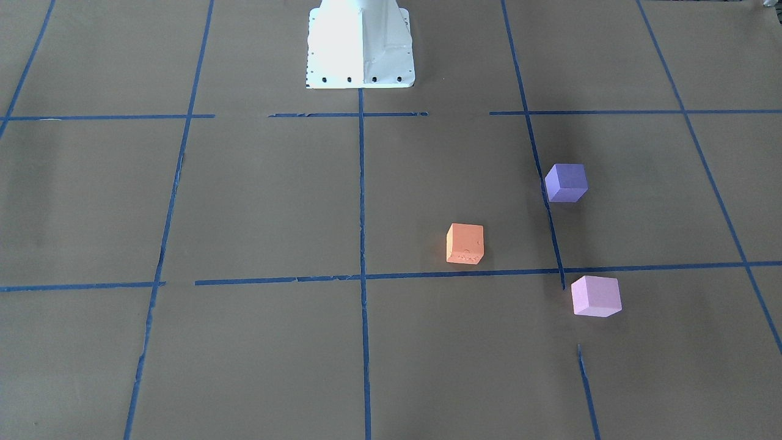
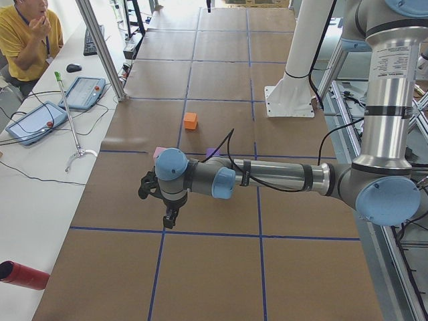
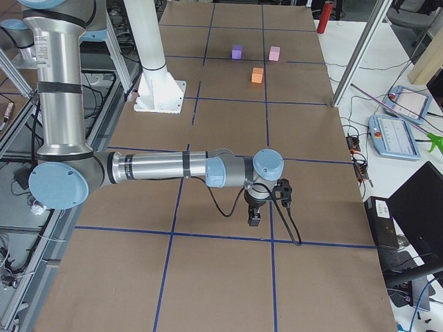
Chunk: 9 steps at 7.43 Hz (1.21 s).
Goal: Arrange blocks in a line
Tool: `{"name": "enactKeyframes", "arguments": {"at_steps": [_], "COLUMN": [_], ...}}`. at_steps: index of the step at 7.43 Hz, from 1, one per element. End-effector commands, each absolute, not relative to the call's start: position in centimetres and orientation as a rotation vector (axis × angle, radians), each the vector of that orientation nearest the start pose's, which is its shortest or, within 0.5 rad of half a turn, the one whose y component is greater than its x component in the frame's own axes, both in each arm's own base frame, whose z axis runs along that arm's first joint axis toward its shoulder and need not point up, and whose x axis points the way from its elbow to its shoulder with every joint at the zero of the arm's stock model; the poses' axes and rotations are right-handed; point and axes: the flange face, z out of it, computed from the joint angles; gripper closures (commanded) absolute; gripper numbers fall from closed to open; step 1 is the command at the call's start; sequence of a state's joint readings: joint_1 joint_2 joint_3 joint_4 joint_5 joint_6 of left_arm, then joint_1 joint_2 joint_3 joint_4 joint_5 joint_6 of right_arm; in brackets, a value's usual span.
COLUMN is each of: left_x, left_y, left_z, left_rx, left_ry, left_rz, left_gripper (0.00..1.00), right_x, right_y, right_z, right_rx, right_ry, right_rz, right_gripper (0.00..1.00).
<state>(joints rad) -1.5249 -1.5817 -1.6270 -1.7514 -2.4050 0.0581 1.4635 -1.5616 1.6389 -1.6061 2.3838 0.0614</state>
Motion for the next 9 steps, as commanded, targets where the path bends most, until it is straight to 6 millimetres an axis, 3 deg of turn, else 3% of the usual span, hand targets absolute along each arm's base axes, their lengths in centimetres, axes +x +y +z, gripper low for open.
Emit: {"name": "enactKeyframes", "arguments": {"at_steps": [1,3,4,5,6,7,8,9], "left_x": [2.7,14.7,19.5,26.1,32.2,38.7,40.9,44.7], "left_y": [-52.8,-57.4,-58.3,-57.6,-56.7,-54.2,-54.6,-54.5], "left_z": [53.8,43.1,38.6,34.8,32.0,30.4,28.8,28.0], "left_rx": [0.245,0.25,0.24,0.209,0.248,0.232,0.185,0.125], "left_ry": [0.928,0.97,0.984,1.014,0.96,0.94,0.955,0.955], "left_rz": [0.143,0.195,0.158,0.189,0.158,0.138,0.064,0.014], "left_gripper": [0.0,0.0,0.0,0.0,0.0,0.0,0.0,0.0], "right_x": [0.7,0.7,0.7,0.7,0.7,0.7,0.7,0.7], "right_y": [-50.1,-50.1,-50.1,-50.1,-50.1,-50.1,-50.1,-50.1], "right_z": [62.2,62.1,62.2,62.1,62.1,62.1,62.1,62.2], "right_rx": [-0.03,-0.028,-0.03,-0.028,-0.028,-0.028,-0.03,-0.03], "right_ry": [-0.813,-0.814,-0.813,-0.814,-0.814,-0.814,-0.813,-0.813], "right_rz": [-0.06,-0.061,-0.06,-0.061,-0.061,-0.061,-0.06,-0.06], "right_gripper": [0.0,0.0,0.0,0.0,0.0,0.0,0.0,0.0]}}
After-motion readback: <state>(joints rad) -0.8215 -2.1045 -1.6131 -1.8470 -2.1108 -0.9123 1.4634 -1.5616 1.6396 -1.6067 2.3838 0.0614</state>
